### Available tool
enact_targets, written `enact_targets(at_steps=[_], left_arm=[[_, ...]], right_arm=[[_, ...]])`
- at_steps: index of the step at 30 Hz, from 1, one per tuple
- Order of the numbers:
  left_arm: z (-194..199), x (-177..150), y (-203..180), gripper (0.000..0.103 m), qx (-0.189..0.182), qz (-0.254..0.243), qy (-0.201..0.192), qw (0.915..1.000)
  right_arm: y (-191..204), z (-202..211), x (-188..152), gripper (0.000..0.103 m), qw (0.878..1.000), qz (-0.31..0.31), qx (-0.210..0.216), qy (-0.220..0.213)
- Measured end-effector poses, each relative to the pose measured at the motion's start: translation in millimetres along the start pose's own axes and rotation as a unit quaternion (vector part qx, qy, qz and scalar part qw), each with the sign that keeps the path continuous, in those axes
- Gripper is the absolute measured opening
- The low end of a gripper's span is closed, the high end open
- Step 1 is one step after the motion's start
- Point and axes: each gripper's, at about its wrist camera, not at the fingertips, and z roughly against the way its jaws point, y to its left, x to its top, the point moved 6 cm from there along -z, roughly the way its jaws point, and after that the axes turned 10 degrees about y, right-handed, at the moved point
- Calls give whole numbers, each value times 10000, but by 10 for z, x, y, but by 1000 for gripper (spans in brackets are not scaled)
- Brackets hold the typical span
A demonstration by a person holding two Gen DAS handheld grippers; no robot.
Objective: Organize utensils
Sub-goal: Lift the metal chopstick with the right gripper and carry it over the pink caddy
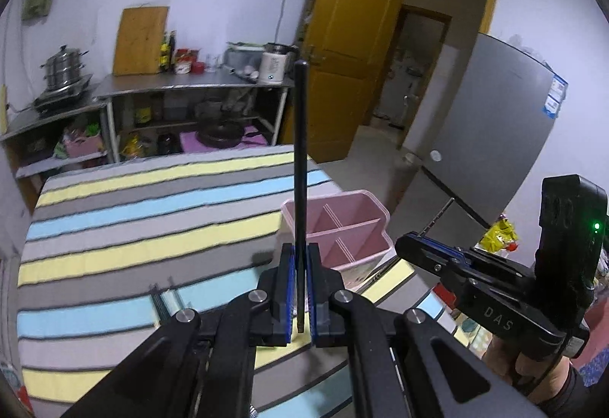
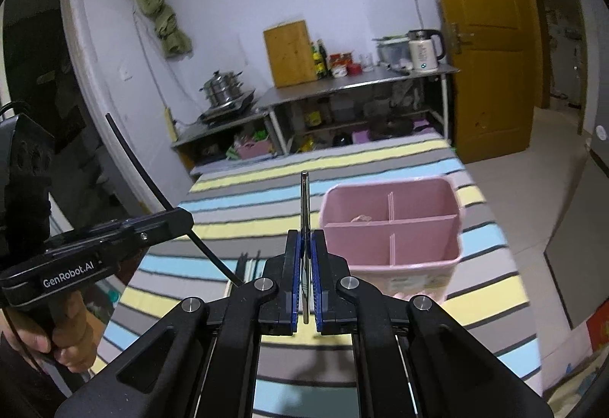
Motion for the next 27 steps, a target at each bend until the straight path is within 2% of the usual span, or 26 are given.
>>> enact_targets(at_steps=[6,13,18,27], left_arm=[[-70,346,-188,5,-145,-85,-207,9996],[-279,667,-165,5,-165,54,-333,9993],[-520,677,-90,5,-181,163,-221,9995],[-982,430,89,5,-179,329,218,9991]], right_arm=[[-206,181,230,5,9993,-165,-139,-308],[-423,160,481,5,9976,-386,-186,-541],[-523,18,503,5,9972,-511,-208,-513],[-681,-473,274,5,9975,-666,-231,-19]])
